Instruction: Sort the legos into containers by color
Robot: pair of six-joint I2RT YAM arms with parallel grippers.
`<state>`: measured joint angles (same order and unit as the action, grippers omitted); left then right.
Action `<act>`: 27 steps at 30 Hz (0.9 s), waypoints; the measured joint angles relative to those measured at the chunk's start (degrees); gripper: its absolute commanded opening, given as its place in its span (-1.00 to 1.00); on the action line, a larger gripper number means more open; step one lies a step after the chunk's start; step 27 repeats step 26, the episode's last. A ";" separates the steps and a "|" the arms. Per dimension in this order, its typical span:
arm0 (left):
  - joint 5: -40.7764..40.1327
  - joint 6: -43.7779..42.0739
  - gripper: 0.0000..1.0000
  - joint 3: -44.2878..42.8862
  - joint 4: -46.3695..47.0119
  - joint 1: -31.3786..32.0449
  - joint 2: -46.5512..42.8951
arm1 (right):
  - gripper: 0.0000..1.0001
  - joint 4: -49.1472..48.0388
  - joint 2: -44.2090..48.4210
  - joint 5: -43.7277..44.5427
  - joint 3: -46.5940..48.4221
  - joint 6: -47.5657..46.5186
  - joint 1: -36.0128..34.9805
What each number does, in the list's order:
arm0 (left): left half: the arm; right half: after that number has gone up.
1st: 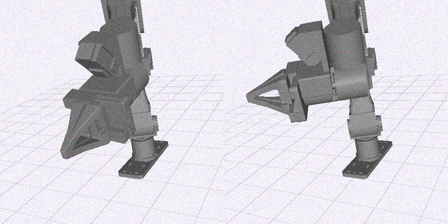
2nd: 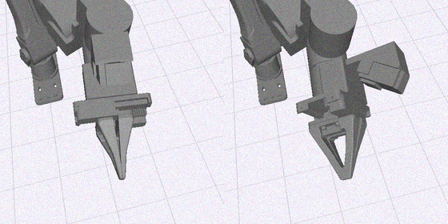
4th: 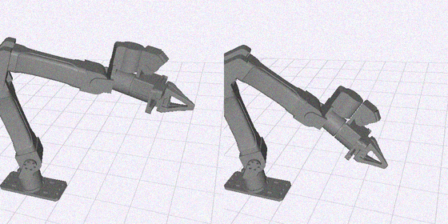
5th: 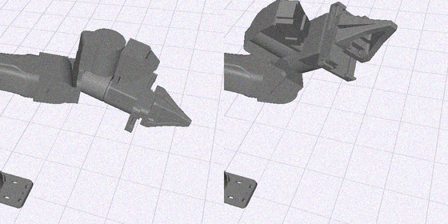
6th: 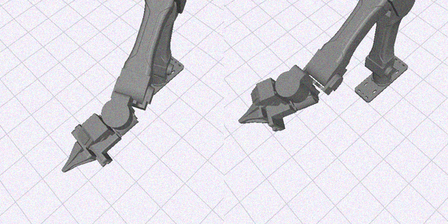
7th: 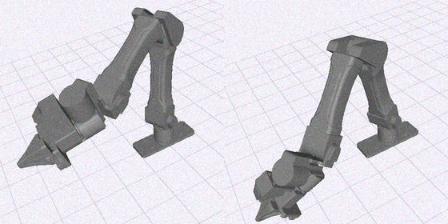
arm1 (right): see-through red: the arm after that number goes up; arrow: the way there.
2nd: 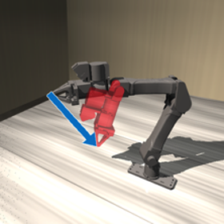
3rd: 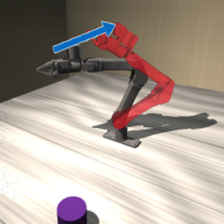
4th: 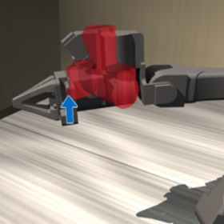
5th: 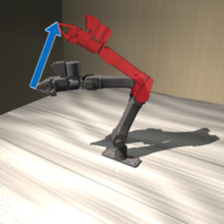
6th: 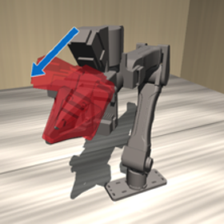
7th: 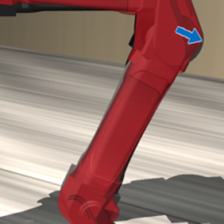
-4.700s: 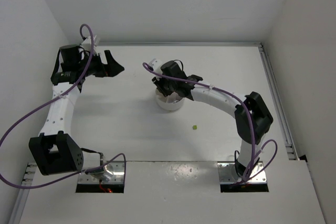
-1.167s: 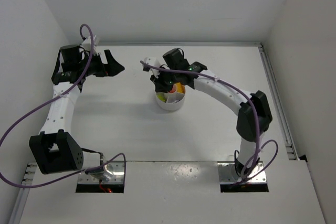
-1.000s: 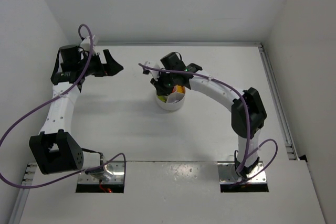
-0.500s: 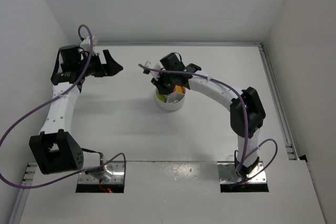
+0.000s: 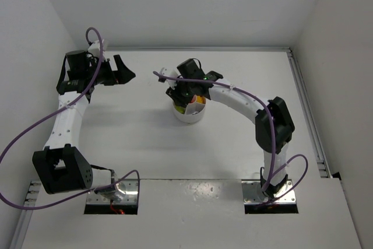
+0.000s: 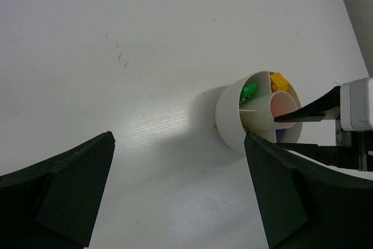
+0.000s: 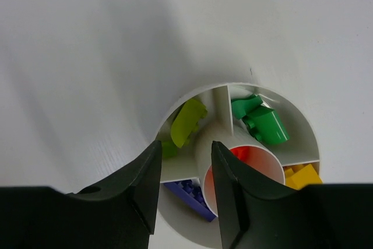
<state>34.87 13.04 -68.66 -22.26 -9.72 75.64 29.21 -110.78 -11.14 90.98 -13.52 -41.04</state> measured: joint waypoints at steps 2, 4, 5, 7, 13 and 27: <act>-0.09 0.02 1.00 0.00 -0.02 0.00 0.00 | -0.20 0.00 0.04 0.00 0.02 0.13 0.00; -0.17 -0.28 1.00 0.00 -0.07 0.00 0.00 | -0.20 0.02 0.33 0.20 0.02 0.96 0.02; -0.26 -0.50 1.00 0.00 -0.26 0.00 -0.02 | -0.20 0.07 0.70 0.55 0.02 1.81 0.28; -0.74 -1.36 1.00 0.00 -0.94 0.00 -0.11 | -0.20 0.04 2.23 1.68 0.02 3.32 0.85; -3.39 -6.25 1.00 0.00 -4.98 0.00 -0.26 | 0.04 -1.42 11.85 4.96 -4.24 7.21 11.41; -12.31 -13.05 1.00 11.98 -7.41 -2.89 -4.72 | 0.63 -5.20 30.27 7.50 -39.26 9.73 39.21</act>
